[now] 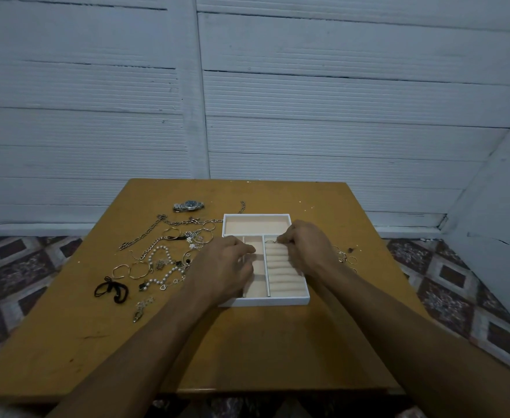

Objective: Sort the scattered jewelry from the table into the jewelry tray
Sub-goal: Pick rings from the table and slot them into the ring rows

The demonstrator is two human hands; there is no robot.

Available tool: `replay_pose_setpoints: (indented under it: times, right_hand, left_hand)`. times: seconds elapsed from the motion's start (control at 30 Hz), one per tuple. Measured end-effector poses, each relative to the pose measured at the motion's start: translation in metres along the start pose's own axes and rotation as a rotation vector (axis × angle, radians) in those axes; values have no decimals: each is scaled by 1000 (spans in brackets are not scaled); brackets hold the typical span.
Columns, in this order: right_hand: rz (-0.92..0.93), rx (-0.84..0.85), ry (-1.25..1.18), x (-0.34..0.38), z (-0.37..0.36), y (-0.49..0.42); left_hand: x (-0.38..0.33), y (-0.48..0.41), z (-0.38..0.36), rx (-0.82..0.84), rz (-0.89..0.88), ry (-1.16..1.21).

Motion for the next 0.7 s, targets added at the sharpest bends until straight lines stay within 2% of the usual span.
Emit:
replay_pose_setpoints:
  times: [0.53, 0.7]
  right_hand:
    - [-17, -23, -57, -8, 0, 3]
    - [-201, -238, -346, -24, 33, 15]
  left_hand:
    - [-8, 1, 3, -4, -21, -15]
    - [-14, -1, 3, -9, -43, -17]
Point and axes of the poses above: each hand's wrist, its own y-axis away from the middle knuckle, its own z-axis out of the back of the hand, x = y × z, the point moved 3 cm from there along -y, towards the middle knuckle, and after that the axes turned 9 degrees about z, right-handed, at the moved point
